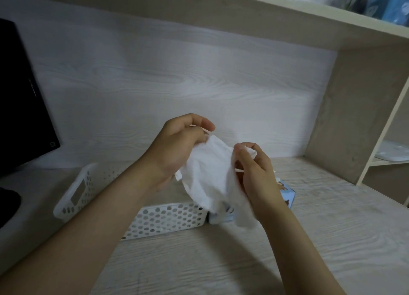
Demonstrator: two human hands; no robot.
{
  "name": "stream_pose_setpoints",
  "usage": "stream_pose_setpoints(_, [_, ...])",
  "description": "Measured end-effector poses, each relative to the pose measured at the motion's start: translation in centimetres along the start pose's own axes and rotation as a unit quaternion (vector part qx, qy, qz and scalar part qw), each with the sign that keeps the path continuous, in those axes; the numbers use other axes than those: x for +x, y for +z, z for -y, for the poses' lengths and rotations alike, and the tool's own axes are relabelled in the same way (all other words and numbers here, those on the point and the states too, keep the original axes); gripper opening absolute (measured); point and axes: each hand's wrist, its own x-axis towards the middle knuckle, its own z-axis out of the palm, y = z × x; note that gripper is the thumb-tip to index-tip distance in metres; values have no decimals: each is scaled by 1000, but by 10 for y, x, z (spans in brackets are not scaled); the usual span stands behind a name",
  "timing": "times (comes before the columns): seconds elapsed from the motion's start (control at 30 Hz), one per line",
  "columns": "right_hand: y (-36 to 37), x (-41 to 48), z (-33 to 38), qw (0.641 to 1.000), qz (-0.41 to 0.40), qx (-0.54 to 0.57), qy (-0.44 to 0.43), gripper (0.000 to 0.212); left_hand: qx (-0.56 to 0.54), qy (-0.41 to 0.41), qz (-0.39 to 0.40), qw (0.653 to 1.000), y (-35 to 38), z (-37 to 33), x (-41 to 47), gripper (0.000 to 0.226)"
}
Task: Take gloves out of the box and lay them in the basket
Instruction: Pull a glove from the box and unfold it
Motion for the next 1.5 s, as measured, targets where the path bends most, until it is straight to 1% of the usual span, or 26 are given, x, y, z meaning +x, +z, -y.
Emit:
stream_pose_setpoints(0.03, [-1, 1, 0, 1000, 8, -16, 0, 22, -11, -3, 16, 1000, 2, -2, -2, 24])
stream_pose_setpoints(0.1, [-3, 0, 2, 999, 29, -41, 1, 15, -9, -13, 21, 1000, 4, -3, -3, 23])
stream_pose_setpoints(0.17, [-3, -2, 3, 998, 42, -53, -4, 13, 31, -24, 5, 999, 2, -1, 0, 23])
stream_pose_setpoints(0.23, [1, -4, 1, 997, 36, -68, -23, 11, 90, -38, -8, 995, -4, 3, 4, 24])
stream_pose_setpoints(0.33, [11, -4, -6, 987, -1, -130, -94, 7, 211, -60, 4, 976, -16, 12, 9, 20])
stream_pose_setpoints(0.4, [20, -1, -13, 969, -26, -191, -152, 5, 269, -67, 7, 961, -23, 18, 12, 20])
stream_pose_setpoints(0.47, [29, 2, -18, 929, -33, -303, -209, 2, 316, -67, 11, 946, -31, 20, 12, 18])
stream_pose_setpoints(0.53, [39, 7, -17, 865, -36, -419, -275, 7, 355, -65, 32, 932, -45, 20, 16, 15])
stream_pose_setpoints(0.57, [44, 9, -16, 832, -36, -468, -296, 7, 360, -70, 49, 929, -52, 21, 17, 17])
stream_pose_setpoints(0.63, [55, 14, -12, 780, -20, -548, -302, 5, 342, -92, 84, 932, -70, 22, 19, 26])
stream_pose_setpoints(0.7, [63, 20, -13, 750, -4, -592, -293, 6, 306, -113, 100, 940, -86, 22, 20, 28])
stream_pose_setpoints(0.8, [76, 30, -16, 717, 36, -633, -291, 10, 298, -141, 120, 936, -103, 23, 23, 23])
stream_pose_setpoints(0.9, [94, 42, -17, 688, 109, -647, -310, 13, 328, -185, 165, 912, -119, 26, 24, 26])
stream_pose_setpoints(1.0, [114, 50, -15, 667, 186, -652, -309, 27, 346, -230, 193, 889, -133, 34, 25, 28])
stream_pose_setpoints(1.1, [132, 54, -16, 682, 272, -629, -255, 36, 345, -257, 185, 884, -147, 45, 26, 35])
stream_pose_setpoints(1.17, [143, 57, -21, 686, 307, -619, -229, 38, 367, -269, 187, 871, -154, 51, 26, 41])
stream_pose_setpoints(1.27, [153, 60, -28, 670, 331, -627, -218, 38, 440, -276, 189, 834, -153, 59, 22, 55])
stream_pose_setpoints(1.3, [155, 61, -30, 663, 336, -632, -218, 39, 463, -274, 187, 822, -151, 62, 21, 56])
stream_pose_setpoints(1.4, [160, 59, -29, 636, 327, -654, -248, 43, 529, -278, 178, 782, -147, 67, 20, 44])
stream_pose_setpoints(1.47, [159, 58, -26, 612, 303, -676, -276, 49, 557, -288, 182, 758, -143, 68, 20, 32])
stream_pose_setpoints(1.5, [158, 56, -24, 601, 287, -686, -291, 50, 565, -294, 184, 749, -142, 68, 20, 30])
